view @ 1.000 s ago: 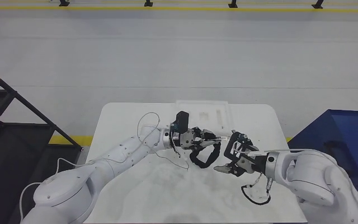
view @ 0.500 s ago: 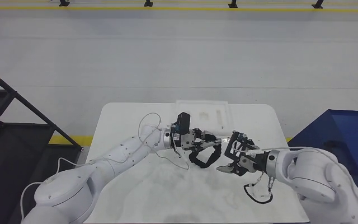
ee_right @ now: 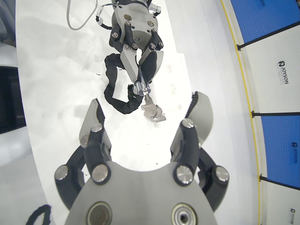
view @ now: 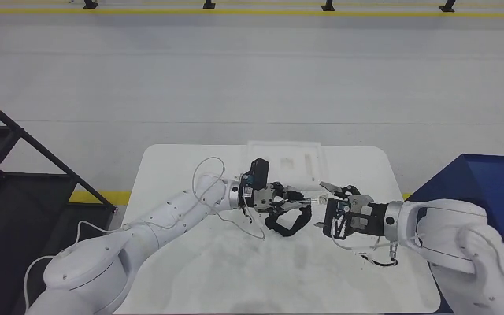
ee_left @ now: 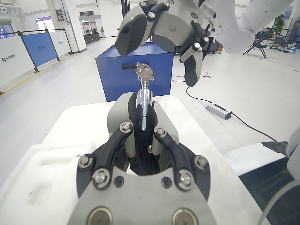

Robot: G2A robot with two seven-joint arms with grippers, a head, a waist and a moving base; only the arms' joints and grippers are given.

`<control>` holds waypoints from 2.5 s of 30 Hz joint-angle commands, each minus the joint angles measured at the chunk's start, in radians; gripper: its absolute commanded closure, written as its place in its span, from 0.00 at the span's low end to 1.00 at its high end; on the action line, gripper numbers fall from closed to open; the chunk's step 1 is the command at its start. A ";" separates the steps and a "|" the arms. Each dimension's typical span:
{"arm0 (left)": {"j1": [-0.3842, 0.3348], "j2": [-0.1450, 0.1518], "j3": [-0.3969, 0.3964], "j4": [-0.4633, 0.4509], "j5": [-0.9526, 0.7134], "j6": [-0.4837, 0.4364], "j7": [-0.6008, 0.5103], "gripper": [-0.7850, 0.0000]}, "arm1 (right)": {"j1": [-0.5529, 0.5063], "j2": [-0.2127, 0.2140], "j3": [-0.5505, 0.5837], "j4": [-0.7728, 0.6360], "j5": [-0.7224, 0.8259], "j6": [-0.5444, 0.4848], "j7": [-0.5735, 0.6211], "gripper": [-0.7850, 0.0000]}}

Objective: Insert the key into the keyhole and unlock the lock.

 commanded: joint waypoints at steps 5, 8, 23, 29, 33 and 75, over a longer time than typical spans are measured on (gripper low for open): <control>0.004 0.004 -0.005 -0.009 -0.016 -0.020 -0.020 1.00 | 0.005 0.003 -0.017 0.002 -0.144 -0.013 -0.065 0.76; 0.007 0.005 -0.010 -0.012 -0.021 -0.026 -0.026 1.00 | 0.000 0.004 -0.021 0.006 -0.187 -0.012 -0.102 0.78; 0.023 0.005 -0.044 -0.022 -0.023 -0.054 -0.054 1.00 | -0.041 0.011 -0.010 0.026 -0.158 0.057 -0.153 1.00; 0.028 0.000 -0.051 -0.020 -0.012 -0.062 -0.062 1.00 | -0.038 0.014 -0.007 0.020 -0.031 0.114 -0.092 1.00; 0.030 -0.004 -0.054 -0.022 -0.009 -0.070 -0.070 1.00 | -0.031 0.017 -0.005 0.014 0.060 0.158 -0.019 1.00; 0.093 -0.096 0.000 0.212 0.262 -0.123 -0.123 0.00 | -0.005 0.035 -0.001 0.130 0.383 0.385 0.025 0.00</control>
